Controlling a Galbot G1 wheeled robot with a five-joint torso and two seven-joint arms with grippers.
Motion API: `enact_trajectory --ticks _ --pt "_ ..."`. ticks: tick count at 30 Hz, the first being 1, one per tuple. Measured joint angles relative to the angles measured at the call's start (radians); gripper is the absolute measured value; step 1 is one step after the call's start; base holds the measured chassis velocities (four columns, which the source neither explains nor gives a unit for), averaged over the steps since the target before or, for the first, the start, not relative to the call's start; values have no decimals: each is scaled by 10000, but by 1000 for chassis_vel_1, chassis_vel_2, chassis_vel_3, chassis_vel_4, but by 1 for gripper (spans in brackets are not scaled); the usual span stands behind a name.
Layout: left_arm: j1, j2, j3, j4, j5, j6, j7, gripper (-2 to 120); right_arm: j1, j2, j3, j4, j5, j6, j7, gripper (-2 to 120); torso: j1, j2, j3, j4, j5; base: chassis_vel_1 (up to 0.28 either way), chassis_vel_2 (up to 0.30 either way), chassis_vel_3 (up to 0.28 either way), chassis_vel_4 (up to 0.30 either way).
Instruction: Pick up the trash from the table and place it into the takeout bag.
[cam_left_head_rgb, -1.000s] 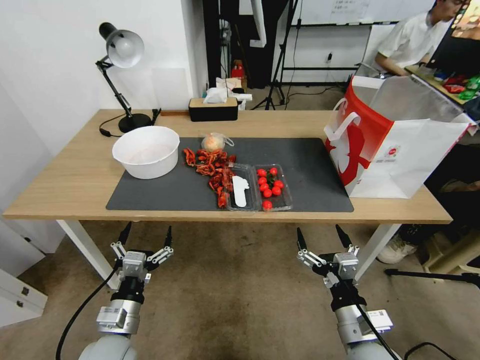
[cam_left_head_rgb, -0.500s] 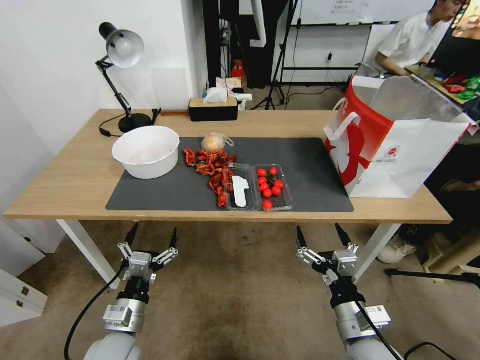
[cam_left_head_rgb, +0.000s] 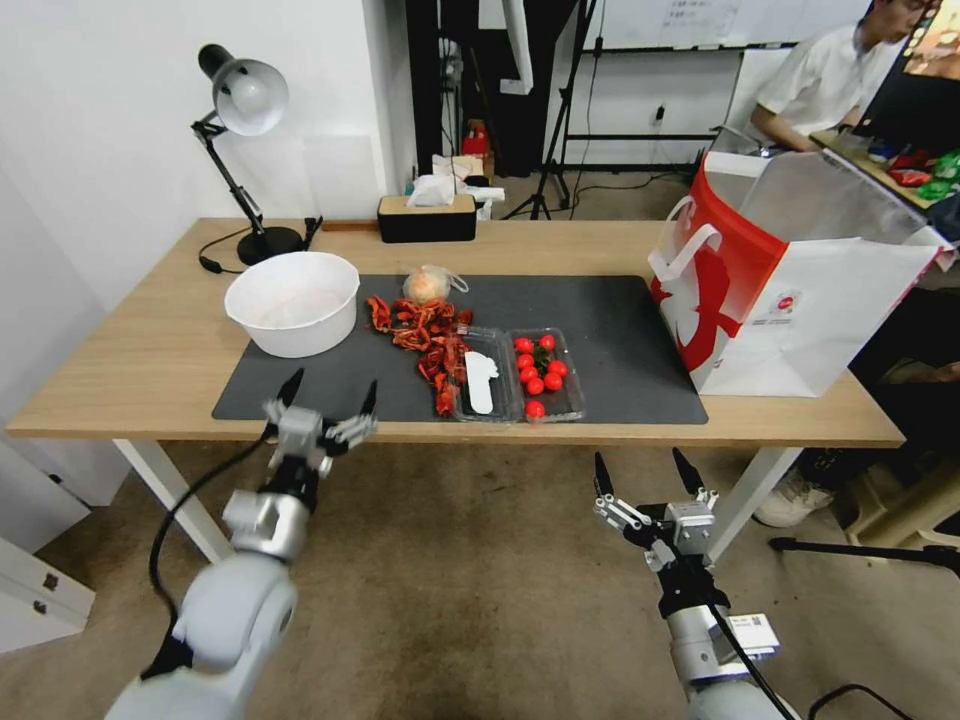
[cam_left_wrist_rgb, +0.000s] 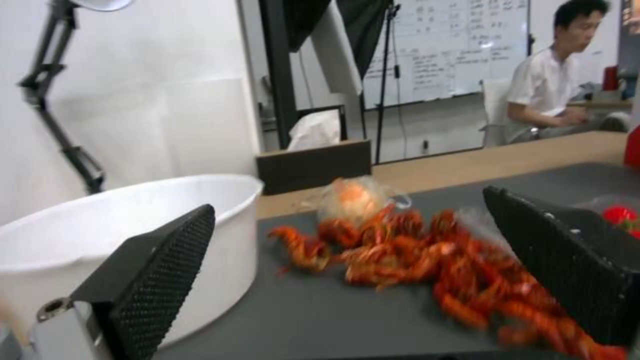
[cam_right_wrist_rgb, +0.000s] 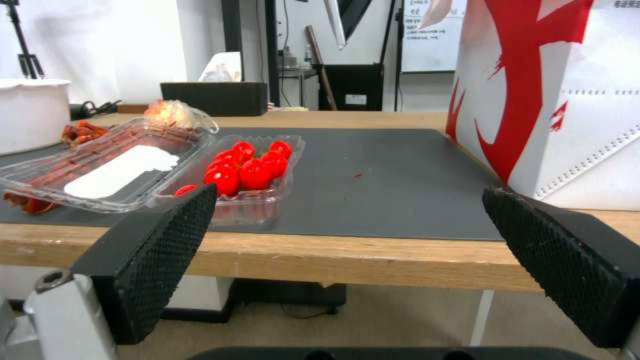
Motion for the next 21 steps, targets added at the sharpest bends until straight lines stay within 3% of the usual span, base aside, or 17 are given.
enact_trajectory --ticks 11,14,15,17,21 --pt "-3822 1524 1745 1531 -2264 1069 -345 100 -64 61 39 21 -6 -144 58 100 1 0 0 2 1 0 0 0 0" --pt "-5578 1833 2771 2579 -2998 1490 -446 100 -62 49 42 -14 -8 -154 65 100 1 0 2 1 1 0 0 0 0" --pt "-5578 1833 2771 2579 -2998 1490 -446 100 -62 49 42 -14 -8 -154 65 100 1 0 2 1 1 0 0 0 0" --pt "-6915 2000 3787 3383 -3354 1924 -448 100 -62 9 68 -15 -7 -180 76 100 1 0 1 3 -1 0 0 0 0" --pt "-8017 2031 4666 3984 -3577 2736 -442 100 -67 -41 115 -16 12 -186 83 100 1 0 1 2 1 0 0 0 0"
